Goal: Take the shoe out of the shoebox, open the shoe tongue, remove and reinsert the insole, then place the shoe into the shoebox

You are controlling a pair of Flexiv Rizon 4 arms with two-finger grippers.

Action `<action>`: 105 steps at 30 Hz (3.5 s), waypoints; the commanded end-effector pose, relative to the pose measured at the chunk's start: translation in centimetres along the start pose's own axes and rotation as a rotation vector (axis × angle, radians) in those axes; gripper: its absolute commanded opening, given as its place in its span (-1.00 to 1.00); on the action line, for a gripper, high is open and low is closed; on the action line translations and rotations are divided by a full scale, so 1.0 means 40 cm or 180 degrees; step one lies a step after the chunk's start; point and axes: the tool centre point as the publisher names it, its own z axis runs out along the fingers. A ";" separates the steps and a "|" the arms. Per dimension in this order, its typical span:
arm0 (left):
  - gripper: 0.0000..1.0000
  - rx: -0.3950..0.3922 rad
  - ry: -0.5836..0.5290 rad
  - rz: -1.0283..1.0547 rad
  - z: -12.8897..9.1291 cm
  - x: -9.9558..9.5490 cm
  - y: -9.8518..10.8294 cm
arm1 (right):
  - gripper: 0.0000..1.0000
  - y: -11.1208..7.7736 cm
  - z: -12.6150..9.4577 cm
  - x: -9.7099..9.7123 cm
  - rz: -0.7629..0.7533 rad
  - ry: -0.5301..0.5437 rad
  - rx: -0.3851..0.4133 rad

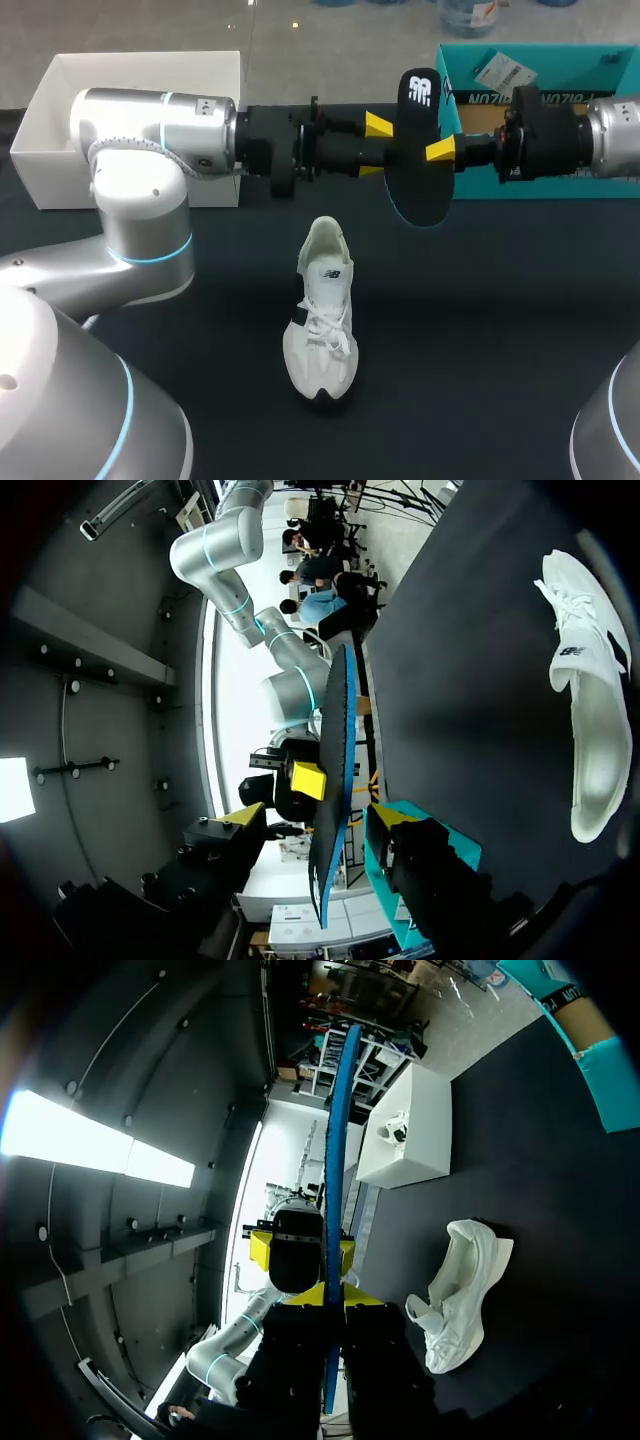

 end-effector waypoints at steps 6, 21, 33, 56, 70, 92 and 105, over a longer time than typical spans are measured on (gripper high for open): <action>1.00 0.0038 0.0123 -0.0028 -0.047 -0.006 0.025 | -1.00 -0.022 -0.012 0.002 -0.0055 -0.0101 -0.0024; 1.00 0.0131 0.0524 -0.0132 -0.258 0.034 0.117 | -1.00 0.000 -0.058 0.038 -0.0676 -0.0321 -0.0231; 1.00 0.0419 0.0696 -0.0165 -0.356 0.042 0.211 | -1.00 0.071 -0.034 0.059 -0.1118 -0.0425 -0.0342; 1.00 0.0630 0.1146 -0.0141 -0.542 0.104 0.341 | -1.00 0.226 0.105 0.068 -0.1573 -0.0561 -0.0484; 1.00 0.0630 0.1146 -0.0141 -0.542 0.104 0.341 | -1.00 0.227 0.111 0.064 -0.1521 -0.0518 -0.0466; 1.00 0.0630 0.1146 -0.0141 -0.542 0.104 0.341 | -1.00 0.265 0.264 -0.148 -0.2117 -0.0074 -0.0406; 1.00 0.0630 0.1146 -0.0141 -0.542 0.104 0.341 | -1.00 0.234 0.298 -0.177 -0.2041 -0.0046 -0.0379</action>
